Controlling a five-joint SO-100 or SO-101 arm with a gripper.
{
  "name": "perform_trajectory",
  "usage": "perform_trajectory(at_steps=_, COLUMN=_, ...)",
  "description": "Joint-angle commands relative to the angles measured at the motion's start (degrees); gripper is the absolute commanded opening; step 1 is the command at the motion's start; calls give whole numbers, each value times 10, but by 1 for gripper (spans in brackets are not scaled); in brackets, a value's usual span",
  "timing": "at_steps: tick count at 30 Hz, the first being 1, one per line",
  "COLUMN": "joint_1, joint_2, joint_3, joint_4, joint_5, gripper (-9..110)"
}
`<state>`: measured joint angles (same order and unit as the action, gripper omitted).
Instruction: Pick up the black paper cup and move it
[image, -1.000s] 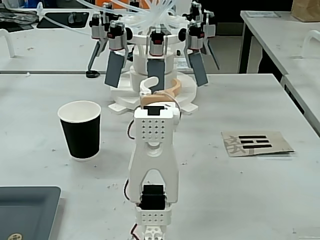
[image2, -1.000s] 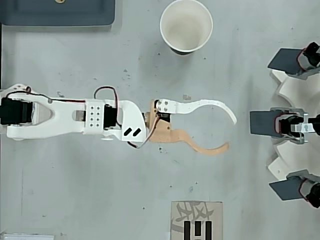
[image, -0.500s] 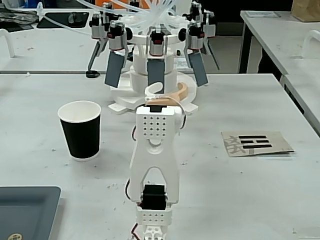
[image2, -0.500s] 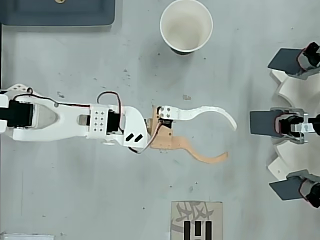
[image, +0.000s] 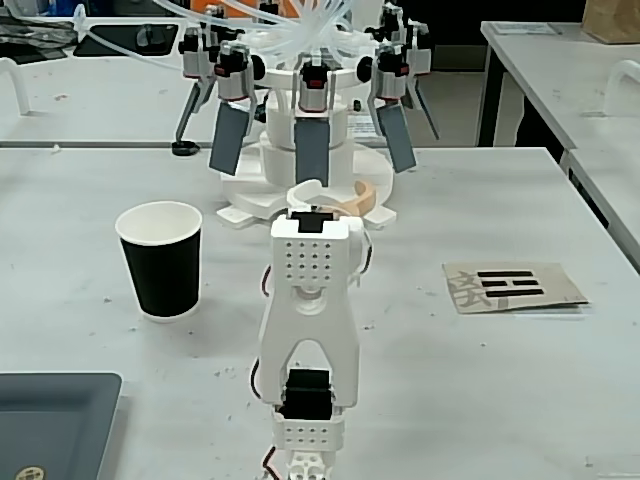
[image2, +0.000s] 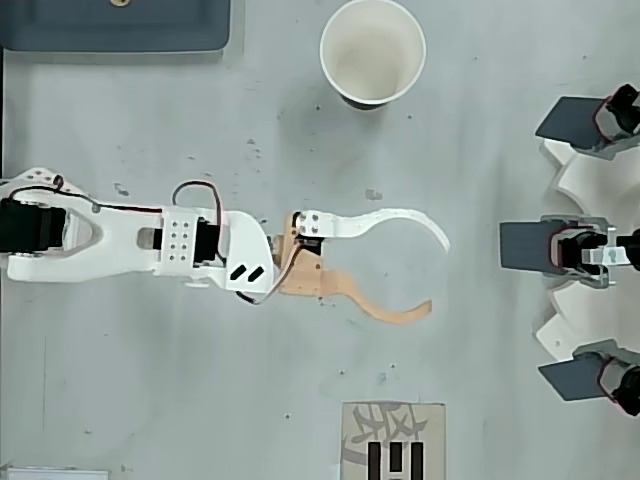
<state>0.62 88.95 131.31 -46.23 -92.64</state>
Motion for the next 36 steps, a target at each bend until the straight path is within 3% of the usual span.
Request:
perform_trajectory(at_steps=1, joint_1=4, joint_2=49, joint_3=17, joint_4=-17, joint_5=11, gripper=15)
perform_trajectory(at_steps=9, joint_1=4, joint_2=100, joint_3=97, joint_4=-33, joint_5=21, gripper=17)
perform_trajectory(at_steps=23, joint_1=4, joint_2=113, joint_3=240, joint_4=-228, joint_5=52, gripper=23)
perform_trajectory(at_steps=36, joint_1=4, joint_2=133, joint_3=381, joint_4=-347, joint_5=87, gripper=36)
